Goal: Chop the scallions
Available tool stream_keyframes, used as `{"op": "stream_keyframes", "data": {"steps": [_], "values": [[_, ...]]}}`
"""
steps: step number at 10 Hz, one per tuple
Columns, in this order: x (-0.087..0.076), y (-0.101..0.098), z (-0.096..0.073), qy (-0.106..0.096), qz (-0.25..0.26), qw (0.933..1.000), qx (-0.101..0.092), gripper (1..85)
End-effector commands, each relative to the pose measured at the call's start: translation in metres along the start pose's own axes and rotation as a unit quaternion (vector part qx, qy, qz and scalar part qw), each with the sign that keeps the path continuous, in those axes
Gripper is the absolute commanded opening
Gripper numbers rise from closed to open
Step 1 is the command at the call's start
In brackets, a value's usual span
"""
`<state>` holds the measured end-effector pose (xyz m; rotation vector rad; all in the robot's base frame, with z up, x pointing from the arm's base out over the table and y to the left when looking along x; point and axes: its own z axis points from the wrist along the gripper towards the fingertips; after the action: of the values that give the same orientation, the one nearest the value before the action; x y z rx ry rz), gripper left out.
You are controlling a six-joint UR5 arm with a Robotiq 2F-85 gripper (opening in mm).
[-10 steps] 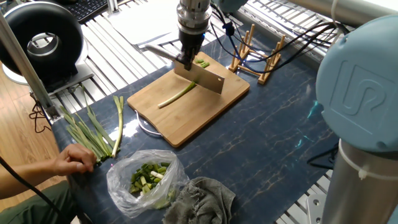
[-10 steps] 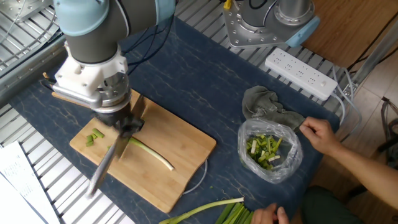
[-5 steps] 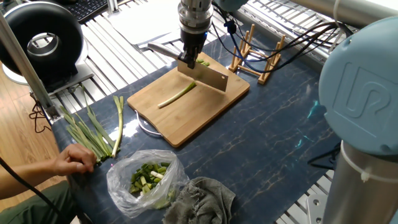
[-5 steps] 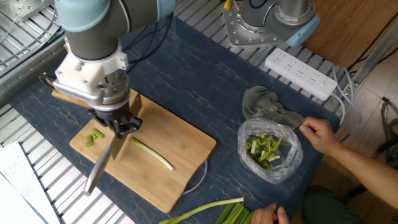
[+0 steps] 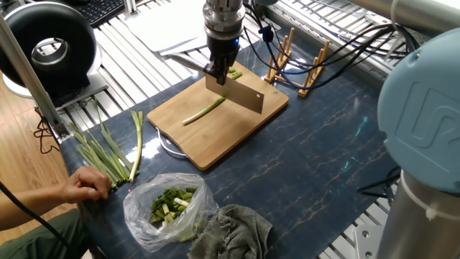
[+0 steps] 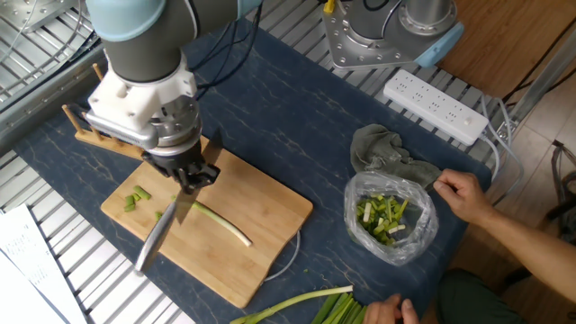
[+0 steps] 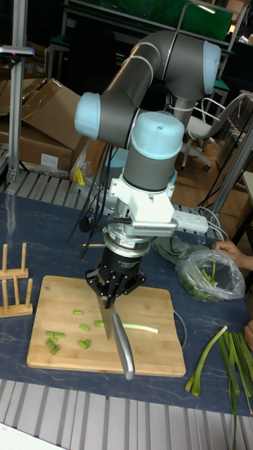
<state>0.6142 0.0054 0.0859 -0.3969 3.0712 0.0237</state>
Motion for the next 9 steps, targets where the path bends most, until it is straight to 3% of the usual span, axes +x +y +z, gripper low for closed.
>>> {"op": "stream_keyframes", "data": {"steps": [1, 5, 9], "values": [[0.011, 0.008, 0.001, 0.003, 0.021, 0.9996, -0.020, 1.7], [0.012, 0.003, 0.011, -0.005, 0.016, 0.9998, -0.013, 1.7], [-0.002, 0.002, 0.023, -0.022, 0.017, 0.9995, -0.014, 1.7]]}}
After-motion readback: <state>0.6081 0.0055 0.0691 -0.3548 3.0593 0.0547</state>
